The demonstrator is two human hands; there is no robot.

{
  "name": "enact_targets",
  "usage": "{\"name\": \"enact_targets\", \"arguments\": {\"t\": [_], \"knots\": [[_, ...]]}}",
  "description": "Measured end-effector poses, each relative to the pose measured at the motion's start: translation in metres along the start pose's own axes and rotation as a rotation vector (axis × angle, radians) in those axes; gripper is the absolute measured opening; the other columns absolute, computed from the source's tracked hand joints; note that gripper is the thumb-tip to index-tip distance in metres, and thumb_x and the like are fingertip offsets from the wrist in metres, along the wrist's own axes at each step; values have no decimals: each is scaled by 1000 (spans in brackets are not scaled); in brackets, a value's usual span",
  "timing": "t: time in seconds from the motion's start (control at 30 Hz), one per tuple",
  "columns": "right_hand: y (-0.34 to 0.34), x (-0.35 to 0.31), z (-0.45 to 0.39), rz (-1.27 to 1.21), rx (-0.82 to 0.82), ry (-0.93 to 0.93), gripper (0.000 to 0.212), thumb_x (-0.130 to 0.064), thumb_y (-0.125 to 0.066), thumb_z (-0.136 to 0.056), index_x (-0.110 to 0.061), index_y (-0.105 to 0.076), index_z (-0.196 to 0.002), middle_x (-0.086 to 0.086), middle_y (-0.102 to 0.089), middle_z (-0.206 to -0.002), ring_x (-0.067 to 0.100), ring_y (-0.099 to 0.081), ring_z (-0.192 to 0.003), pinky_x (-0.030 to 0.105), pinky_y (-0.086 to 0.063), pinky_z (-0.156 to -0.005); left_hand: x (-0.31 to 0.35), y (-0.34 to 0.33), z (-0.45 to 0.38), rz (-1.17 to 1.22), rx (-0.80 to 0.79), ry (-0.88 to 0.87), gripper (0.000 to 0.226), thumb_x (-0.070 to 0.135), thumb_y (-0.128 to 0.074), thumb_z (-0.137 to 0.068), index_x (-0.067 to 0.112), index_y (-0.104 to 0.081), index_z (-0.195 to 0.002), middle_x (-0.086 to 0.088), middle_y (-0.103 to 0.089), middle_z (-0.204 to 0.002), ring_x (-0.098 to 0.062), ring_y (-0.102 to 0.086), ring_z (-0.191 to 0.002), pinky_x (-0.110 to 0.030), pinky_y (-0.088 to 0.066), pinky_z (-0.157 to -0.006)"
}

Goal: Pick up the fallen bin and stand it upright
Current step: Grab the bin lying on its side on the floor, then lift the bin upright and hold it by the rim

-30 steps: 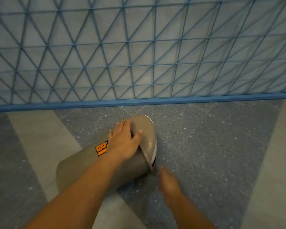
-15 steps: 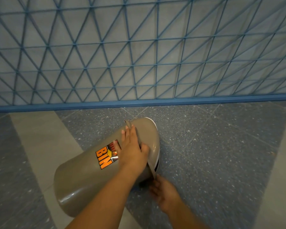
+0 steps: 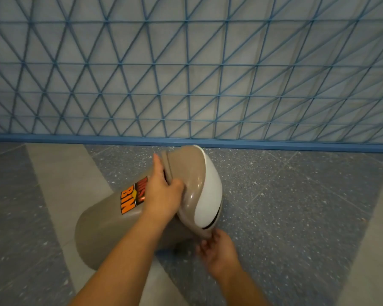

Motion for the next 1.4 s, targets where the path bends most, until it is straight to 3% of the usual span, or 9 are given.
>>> {"name": "enact_targets", "arguments": {"t": [0.1,0.2,0.27,0.37,0.5,0.73,0.93,1.17,1.4], "knots": [[-27,-29,15,73,-77,128,22,-27,-48,-93,-18,-66,-83,-3,-66,-60,11,-48,-57,27,-45,-61,15,32,-11,197,18,-35,74,-1,-47,-83,18,-18,-148,6,-55,-134,3,-53,-111,-12,-40,-90],[-60,-61,37,121,-176,246,21,-28,-52,-92,-18,-69,-83,-3,-70,-58,9,-54,-50,28,-48,-65,10,75,-27,396,55,39,65,1,-48,-87,15,-26,-146,-6,-52,-140,-20,-53,-123,-39,-43,-103],[-79,-78,53,241,-231,335,22,-29,-53,-91,-18,-70,-80,-2,-68,-58,9,-55,-46,30,-51,-66,-1,97,-32,466,53,79,48,2,-48,-88,10,-46,-135,-11,-62,-126,-27,-60,-114,-42,-49,-95],[-101,-93,74,530,-288,478,20,-29,-52,-91,-19,-67,-82,-1,-59,-53,10,-55,-46,27,-53,-57,-29,114,-32,481,60,141,38,-6,-41,-84,18,-67,-98,0,-76,-86,-18,-70,-85,-28,-58,-67],[-111,-92,86,850,-353,541,21,-27,-49,-94,-19,-62,-109,5,-64,-66,13,-64,-52,30,-58,-64,-60,130,-32,507,55,192,44,-4,-40,-86,26,-66,-104,9,-77,-87,-8,-72,-82,-22,-56,-62],[-110,-81,90,980,-386,543,26,-29,-42,-97,-18,-52,-118,10,-68,-79,20,-69,-66,39,-58,-76,-74,141,-22,377,82,339,18,23,-53,-88,23,-71,-89,0,-76,-85,-19,-70,-79,-28,-54,-52],[-108,-82,91,935,-361,500,18,-29,-49,-94,-23,-61,-106,3,-70,-77,15,-67,-66,29,-54,-67,-68,154,-16,333,-46,463,17,20,-61,-85,6,-68,-92,-12,-71,-88,-29,-68,-80,-34,-58,-53],[-110,-96,91,977,-355,516,21,-28,-55,-91,-21,-66,-106,1,-66,-73,11,-62,-65,26,-52,-68,-71,168,-11,297,-339,508,34,10,-69,-69,6,-69,-102,-17,-75,-94,-27,-73,-78,-28,-58,-57],[-107,-100,89,959,-363,500,8,-22,-61,-87,-25,-68,-89,-3,-67,-62,8,-62,-54,22,-54,-59,-70,164,-15,327,-325,502,21,-1,-57,-82,4,-66,-101,-16,-76,-85,-25,-74,-77,-29,-59,-59]]}}
Point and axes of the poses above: each hand's wrist, its own z-axis away from the middle knuckle, its own y-axis out of the back of the hand, x = y × z, the point moved 5 cm from there along -z, towards the middle knuckle
